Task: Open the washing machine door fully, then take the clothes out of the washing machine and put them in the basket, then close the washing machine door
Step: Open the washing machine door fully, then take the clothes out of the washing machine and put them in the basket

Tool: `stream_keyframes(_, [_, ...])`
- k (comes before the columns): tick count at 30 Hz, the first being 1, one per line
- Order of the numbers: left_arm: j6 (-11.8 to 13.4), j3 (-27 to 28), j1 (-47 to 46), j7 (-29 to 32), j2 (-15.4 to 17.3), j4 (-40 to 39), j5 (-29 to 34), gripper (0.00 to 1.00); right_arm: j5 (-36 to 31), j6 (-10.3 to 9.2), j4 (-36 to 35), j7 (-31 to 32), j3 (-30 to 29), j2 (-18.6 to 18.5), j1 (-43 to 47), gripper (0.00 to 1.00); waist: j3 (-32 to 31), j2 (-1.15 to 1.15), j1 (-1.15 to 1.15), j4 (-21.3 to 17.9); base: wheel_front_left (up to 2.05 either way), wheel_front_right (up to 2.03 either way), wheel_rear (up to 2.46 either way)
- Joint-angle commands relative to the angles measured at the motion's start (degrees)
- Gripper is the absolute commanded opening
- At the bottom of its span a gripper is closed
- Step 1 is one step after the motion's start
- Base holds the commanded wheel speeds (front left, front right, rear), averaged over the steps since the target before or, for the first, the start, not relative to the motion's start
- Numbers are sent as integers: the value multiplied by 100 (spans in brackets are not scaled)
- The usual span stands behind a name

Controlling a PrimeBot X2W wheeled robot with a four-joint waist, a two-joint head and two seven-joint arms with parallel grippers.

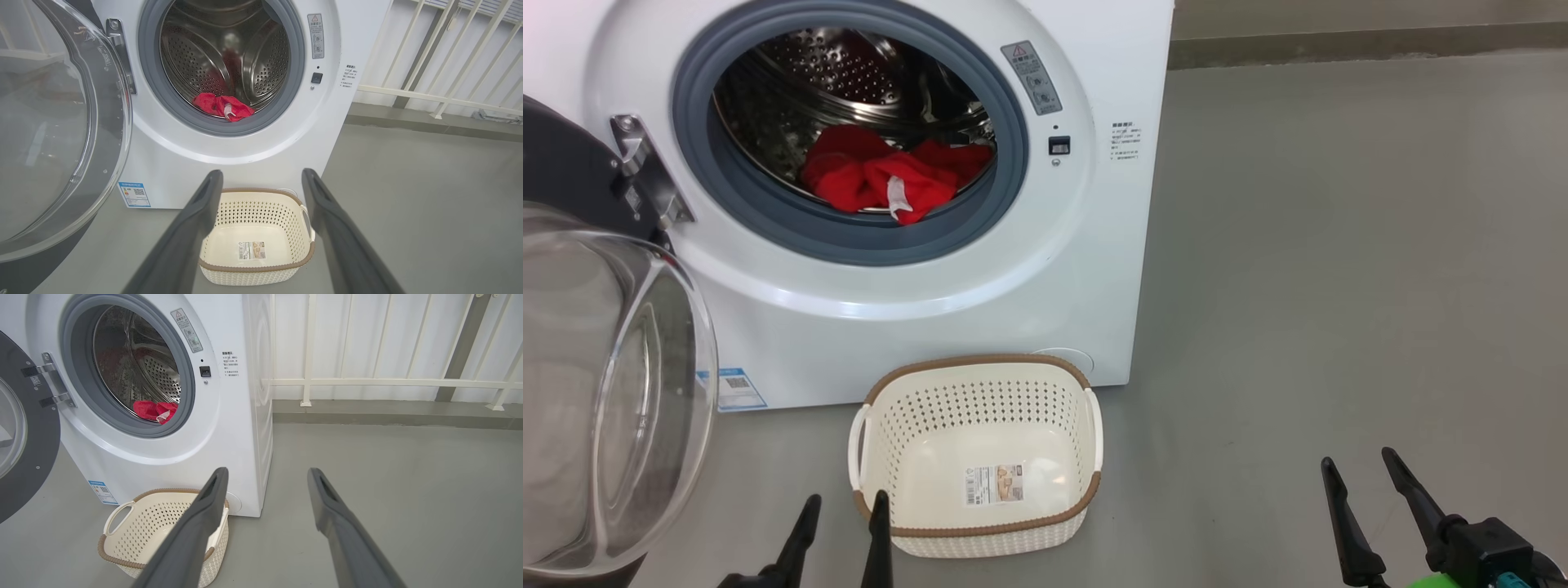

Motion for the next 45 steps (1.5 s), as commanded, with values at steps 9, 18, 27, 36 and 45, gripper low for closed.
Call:
stream_keyframes(9, [-42, 140, -163, -79, 101, -49, 6, 100, 73, 2, -140, -37, 166, -75, -93, 100, 17, 0, 0, 14, 0, 0, 0])
stream_keyframes(18, [-18, 95, -172, -139, 122, -17, 19, 100, 72, 2, -127, -37, 172, -75, -94, 100, 19, 0, 0, 18, 1, -1, 0])
stream_keyframes(27, [-34, 69, -189, -139, 155, -50, -36, 100, 59, 2, -118, -37, 187, -75, -101, 100, 17, 0, 0, 29, 79, -79, 0])
stream_keyframes(36, [17, 53, -202, -116, 220, -44, -14, 100, 72, 2, -100, -37, 205, -75, -98, 100, 16, 0, 0, 31, 164, -164, 0])
stream_keyframes(45, [46, 68, -227, -151, 255, 10, -35, 100, 74, 2, -93, -37, 230, -75, -112, 100, 20, 0, 0, 28, 71, -71, 0])
